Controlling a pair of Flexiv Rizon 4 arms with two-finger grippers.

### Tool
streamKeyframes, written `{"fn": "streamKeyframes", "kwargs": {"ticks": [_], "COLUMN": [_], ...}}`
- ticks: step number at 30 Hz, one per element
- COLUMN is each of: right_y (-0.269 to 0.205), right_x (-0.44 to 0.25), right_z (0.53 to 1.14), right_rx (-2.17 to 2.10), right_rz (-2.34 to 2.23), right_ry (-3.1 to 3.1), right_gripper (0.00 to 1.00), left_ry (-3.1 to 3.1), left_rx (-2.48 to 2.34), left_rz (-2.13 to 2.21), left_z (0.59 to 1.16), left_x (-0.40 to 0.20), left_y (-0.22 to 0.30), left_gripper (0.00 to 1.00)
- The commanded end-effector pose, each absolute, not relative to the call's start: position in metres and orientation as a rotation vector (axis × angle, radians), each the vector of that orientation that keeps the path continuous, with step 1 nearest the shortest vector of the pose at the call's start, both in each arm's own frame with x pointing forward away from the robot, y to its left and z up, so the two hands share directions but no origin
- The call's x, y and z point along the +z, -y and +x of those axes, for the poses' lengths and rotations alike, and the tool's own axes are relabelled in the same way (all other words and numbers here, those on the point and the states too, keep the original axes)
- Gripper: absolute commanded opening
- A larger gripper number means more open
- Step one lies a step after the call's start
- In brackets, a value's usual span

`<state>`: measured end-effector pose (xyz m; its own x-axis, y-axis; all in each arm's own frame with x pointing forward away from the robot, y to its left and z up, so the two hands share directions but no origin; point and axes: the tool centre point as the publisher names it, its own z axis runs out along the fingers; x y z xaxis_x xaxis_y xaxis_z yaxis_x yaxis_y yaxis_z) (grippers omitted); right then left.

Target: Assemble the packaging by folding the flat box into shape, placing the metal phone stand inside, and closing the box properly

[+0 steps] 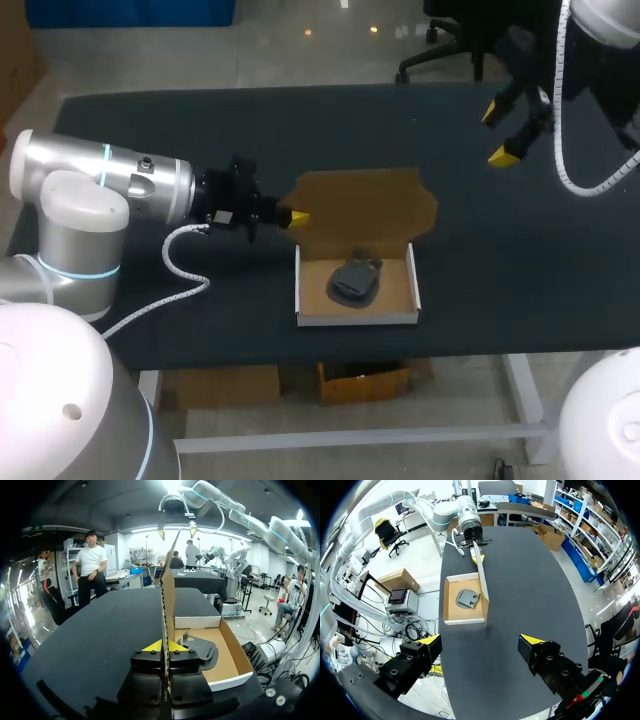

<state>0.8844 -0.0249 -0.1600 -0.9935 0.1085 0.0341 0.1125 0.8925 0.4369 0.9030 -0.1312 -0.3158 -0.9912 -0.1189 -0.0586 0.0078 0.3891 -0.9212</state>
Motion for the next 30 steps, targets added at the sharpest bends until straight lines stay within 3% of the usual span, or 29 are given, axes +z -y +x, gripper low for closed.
{"fn": "streamKeyframes", "kwargs": {"ticks": [1,30], "right_y": [0.02,-0.02], "right_x": [-0.16,-0.157], "right_z": [0.883,0.889], "right_rx": [-0.695,-0.572], "right_rz": [-0.185,0.001], "right_ry": [3.057,3.01], "right_gripper": [1.0,1.0], "left_ry": [-2.518,-2.506], "left_rx": [-1.679,-1.663], "left_rz": [-0.094,-0.053], "left_z": [0.903,0.901], "left_x": [-0.317,-0.315], "left_y": [0.13,0.129], "left_gripper": [0.0,0.0]}}
